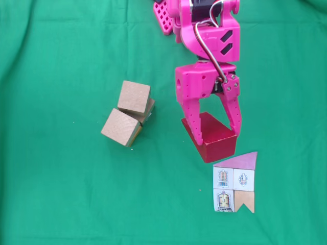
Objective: Grasp some building blocks and build the house on the picture.
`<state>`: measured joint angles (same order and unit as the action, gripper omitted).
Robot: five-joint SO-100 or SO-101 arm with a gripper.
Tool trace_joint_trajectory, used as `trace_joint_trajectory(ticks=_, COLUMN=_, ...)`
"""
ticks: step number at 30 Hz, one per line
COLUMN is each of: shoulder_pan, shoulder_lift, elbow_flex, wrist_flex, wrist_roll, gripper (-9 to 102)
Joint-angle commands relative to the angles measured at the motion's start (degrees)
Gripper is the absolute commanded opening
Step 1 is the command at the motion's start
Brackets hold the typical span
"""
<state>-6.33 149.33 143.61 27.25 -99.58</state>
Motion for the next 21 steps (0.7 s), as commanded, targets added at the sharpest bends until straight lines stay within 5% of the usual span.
trace_joint_trajectory(ticks=1, shoulder_pan=2.7, shoulder_lift=1.7, elbow_flex=-5.2, wrist_flex=-0.7, wrist_roll=0.1, gripper=20)
trace_joint_trajectory(ticks=21, shoulder_pan=17.8, shoulder_lift=-1.5, elbow_flex=-15.5, wrist_flex=0.4, wrist_roll=0.1, gripper=20)
